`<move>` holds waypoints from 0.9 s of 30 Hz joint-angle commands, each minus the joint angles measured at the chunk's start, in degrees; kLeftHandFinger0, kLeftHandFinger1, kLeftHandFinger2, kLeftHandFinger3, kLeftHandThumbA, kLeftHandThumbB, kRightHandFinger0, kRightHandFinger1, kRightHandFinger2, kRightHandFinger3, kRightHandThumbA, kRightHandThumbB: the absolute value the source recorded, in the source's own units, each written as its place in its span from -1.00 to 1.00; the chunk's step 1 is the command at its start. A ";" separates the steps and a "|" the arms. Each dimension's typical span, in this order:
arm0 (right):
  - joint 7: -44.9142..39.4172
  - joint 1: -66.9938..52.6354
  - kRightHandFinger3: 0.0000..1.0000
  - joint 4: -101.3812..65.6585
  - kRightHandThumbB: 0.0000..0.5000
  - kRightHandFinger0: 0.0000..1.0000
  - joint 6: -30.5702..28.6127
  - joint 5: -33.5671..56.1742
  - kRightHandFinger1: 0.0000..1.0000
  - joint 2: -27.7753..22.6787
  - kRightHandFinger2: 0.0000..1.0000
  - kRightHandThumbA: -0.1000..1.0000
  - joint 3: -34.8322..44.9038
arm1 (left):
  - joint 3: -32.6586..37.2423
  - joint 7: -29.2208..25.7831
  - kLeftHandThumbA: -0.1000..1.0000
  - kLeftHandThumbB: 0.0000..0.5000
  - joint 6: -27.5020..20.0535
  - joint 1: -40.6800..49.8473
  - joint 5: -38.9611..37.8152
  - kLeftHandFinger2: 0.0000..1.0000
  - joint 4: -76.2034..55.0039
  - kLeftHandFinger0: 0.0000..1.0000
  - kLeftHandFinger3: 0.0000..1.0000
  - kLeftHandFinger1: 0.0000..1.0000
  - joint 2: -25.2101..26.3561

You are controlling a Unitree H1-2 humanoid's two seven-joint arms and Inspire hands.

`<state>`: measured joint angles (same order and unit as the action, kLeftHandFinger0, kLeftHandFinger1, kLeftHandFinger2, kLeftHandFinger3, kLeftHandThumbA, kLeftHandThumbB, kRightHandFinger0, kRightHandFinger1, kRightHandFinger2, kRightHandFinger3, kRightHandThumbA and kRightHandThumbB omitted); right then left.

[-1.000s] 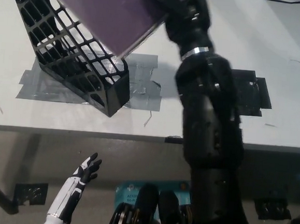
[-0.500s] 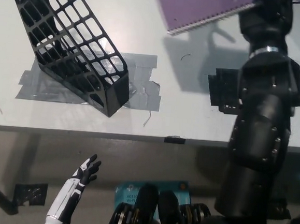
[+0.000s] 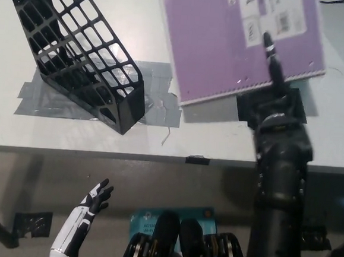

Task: A shelf with a book inside it is placed on the center of the desk infront of the robot. The robot uses its right hand to grab the book, take it out and hand it to a person.

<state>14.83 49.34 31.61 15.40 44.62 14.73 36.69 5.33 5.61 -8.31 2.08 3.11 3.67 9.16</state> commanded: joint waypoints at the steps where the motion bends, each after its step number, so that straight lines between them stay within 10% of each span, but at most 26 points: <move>1: -4.53 2.39 -0.17 10.82 -1.00 -1.00 -6.45 0.46 -1.00 -0.69 -0.94 0.82 -0.42 | -0.66 1.21 1.00 0.04 -2.12 -0.29 -1.57 1.00 -1.52 1.00 1.00 1.00 0.64; 16: -8.49 5.08 -0.36 32.47 -0.98 -1.00 -17.22 -1.28 -1.00 -2.97 -0.55 0.88 -1.01 | -1.20 1.14 1.00 0.09 -1.98 -1.36 -2.05 1.00 -1.45 1.00 1.00 1.00 0.77; 17: -9.10 4.86 0.19 32.42 -0.46 -0.66 -17.53 -1.67 -0.51 -2.92 0.02 0.79 -1.47 | -1.23 1.12 1.00 0.07 -2.12 -1.24 -2.00 1.00 -1.50 1.00 1.00 1.00 0.82; 18: -9.82 4.49 0.16 32.20 -0.28 -0.66 -17.81 -2.16 -0.53 -2.87 -0.09 0.72 -2.04 | -1.22 1.13 1.00 0.07 -2.32 -1.11 -1.92 1.00 -1.56 1.00 1.00 1.00 0.87; 19: -13.79 3.43 0.94 30.83 0.15 -0.02 -17.77 -2.73 0.22 -2.72 0.70 0.85 -3.47 | -1.28 1.14 1.00 0.08 -2.25 -0.95 -1.95 1.00 -1.73 1.00 1.00 1.00 0.89; 20: -18.31 2.29 1.00 28.87 0.31 1.00 -17.44 -3.59 1.00 -2.73 1.00 1.00 -5.57 | -1.36 1.08 1.00 0.11 -2.01 -0.91 -1.93 1.00 -1.89 1.00 1.00 1.00 0.86; 27: -30.24 -3.93 1.00 9.48 0.83 1.00 -15.07 -6.95 1.00 -2.45 1.00 1.00 -17.57 | -1.25 1.04 1.00 0.07 -2.67 -0.95 -1.59 1.00 -1.55 1.00 1.00 1.00 0.77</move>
<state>-2.80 49.75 55.60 -0.66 42.27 11.37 28.02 4.50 5.64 -8.43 1.20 2.29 3.67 9.19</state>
